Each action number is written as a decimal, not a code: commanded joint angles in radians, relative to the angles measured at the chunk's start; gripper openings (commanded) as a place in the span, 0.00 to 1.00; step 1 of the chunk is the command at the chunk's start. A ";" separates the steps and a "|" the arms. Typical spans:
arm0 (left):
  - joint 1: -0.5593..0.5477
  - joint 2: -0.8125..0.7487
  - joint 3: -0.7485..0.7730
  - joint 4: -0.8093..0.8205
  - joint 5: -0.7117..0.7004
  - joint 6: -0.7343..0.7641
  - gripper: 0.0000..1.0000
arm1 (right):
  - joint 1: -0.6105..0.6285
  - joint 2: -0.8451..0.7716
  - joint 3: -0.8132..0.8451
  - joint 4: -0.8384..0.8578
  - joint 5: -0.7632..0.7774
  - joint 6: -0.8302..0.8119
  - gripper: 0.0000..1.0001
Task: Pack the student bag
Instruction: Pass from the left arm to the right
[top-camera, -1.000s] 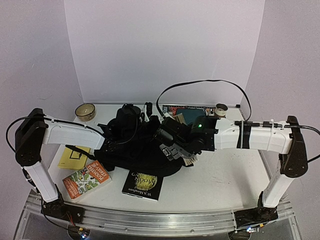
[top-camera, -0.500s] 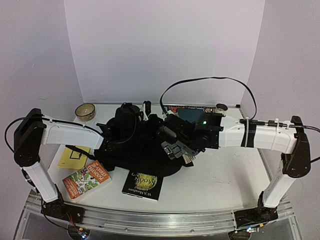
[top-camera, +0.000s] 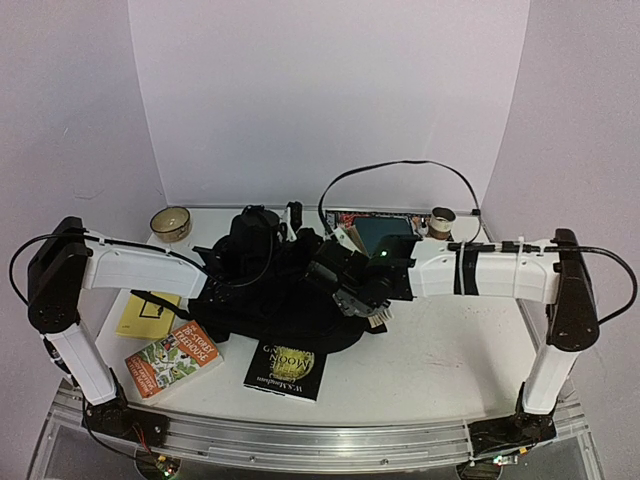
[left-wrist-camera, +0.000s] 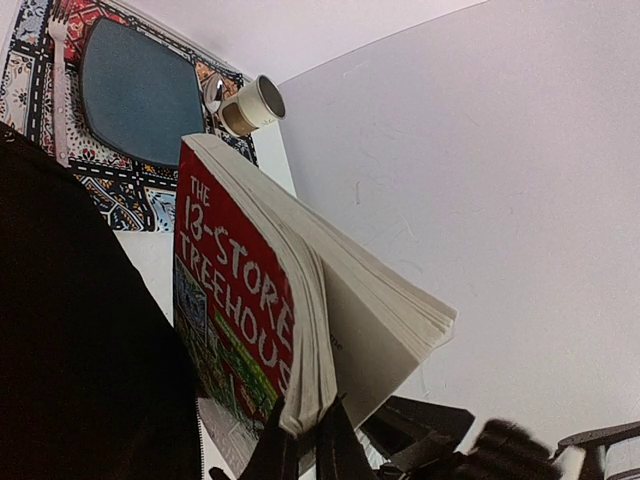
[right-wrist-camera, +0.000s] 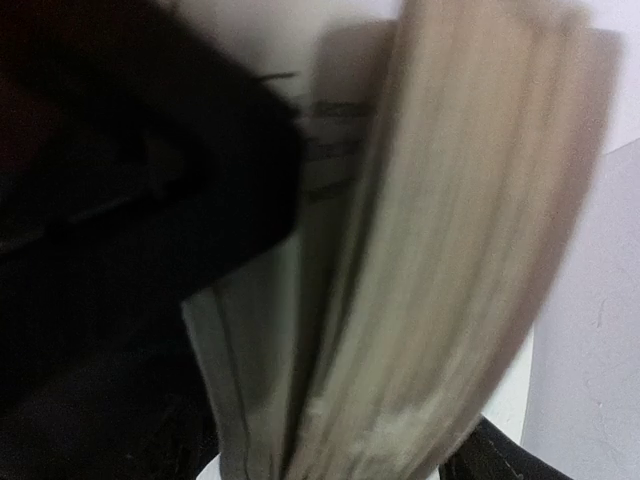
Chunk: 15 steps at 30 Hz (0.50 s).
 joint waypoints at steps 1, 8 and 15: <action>0.000 -0.061 0.023 0.095 0.010 -0.016 0.00 | 0.002 0.040 0.003 -0.009 0.068 0.009 0.65; 0.000 -0.064 0.015 0.095 -0.012 -0.008 0.03 | 0.002 0.001 -0.020 -0.008 0.084 0.007 0.10; 0.017 -0.098 0.000 0.095 -0.023 0.049 0.35 | -0.017 -0.092 -0.031 -0.008 -0.017 -0.058 0.00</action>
